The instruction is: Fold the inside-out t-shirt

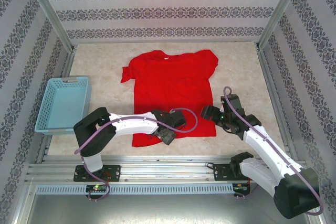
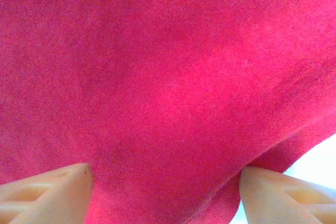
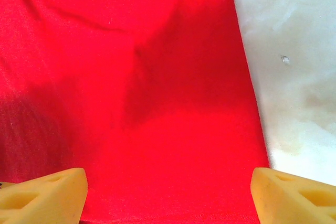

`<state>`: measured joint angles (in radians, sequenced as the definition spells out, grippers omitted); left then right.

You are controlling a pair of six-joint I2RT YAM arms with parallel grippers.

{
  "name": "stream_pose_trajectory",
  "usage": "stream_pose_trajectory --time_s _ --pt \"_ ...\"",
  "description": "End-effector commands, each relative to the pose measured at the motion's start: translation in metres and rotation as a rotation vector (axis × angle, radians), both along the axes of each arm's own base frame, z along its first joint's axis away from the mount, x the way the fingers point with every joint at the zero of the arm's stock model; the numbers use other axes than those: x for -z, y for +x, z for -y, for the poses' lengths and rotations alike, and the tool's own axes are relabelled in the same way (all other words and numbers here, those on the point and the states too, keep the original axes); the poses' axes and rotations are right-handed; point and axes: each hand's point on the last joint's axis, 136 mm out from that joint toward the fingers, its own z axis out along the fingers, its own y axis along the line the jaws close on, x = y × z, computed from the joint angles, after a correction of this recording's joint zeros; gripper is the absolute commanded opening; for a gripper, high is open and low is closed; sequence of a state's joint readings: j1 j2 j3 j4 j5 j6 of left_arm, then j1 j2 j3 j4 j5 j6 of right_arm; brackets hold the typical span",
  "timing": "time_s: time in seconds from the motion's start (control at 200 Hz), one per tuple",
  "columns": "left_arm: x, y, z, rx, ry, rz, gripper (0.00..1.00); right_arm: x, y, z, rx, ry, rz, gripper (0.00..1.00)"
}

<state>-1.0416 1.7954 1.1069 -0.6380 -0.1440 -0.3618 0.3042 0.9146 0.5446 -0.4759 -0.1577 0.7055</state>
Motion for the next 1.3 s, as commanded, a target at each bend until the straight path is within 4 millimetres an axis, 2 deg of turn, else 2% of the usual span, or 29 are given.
stream_pose_trajectory --time_s 0.0,0.29,0.525,0.914,0.999,1.214,1.299 --pt "-0.007 0.002 -0.002 0.006 0.031 0.026 0.72 0.006 -0.003 0.001 0.009 -0.012 -0.014 0.82" --pt "-0.019 0.003 0.003 0.016 -0.016 0.043 0.55 0.007 -0.003 0.001 0.004 -0.021 -0.022 0.82" --pt "-0.015 -0.001 0.007 0.023 -0.033 0.018 0.4 0.005 -0.002 0.002 0.0 -0.032 -0.024 0.82" --pt "-0.026 -0.003 0.013 0.031 -0.109 0.028 0.27 0.005 -0.002 0.002 -0.001 -0.039 -0.024 0.82" --pt "-0.023 -0.003 0.014 0.034 -0.1 0.022 0.26 0.005 -0.002 0.002 0.0 -0.038 -0.024 0.82" --pt "-0.009 -0.008 0.014 0.038 -0.08 -0.02 0.37 0.008 -0.004 0.004 -0.001 -0.044 -0.03 0.82" --pt "-0.006 -0.006 0.012 0.034 -0.063 -0.013 0.34 0.008 -0.004 0.004 0.0 -0.042 -0.029 0.82"
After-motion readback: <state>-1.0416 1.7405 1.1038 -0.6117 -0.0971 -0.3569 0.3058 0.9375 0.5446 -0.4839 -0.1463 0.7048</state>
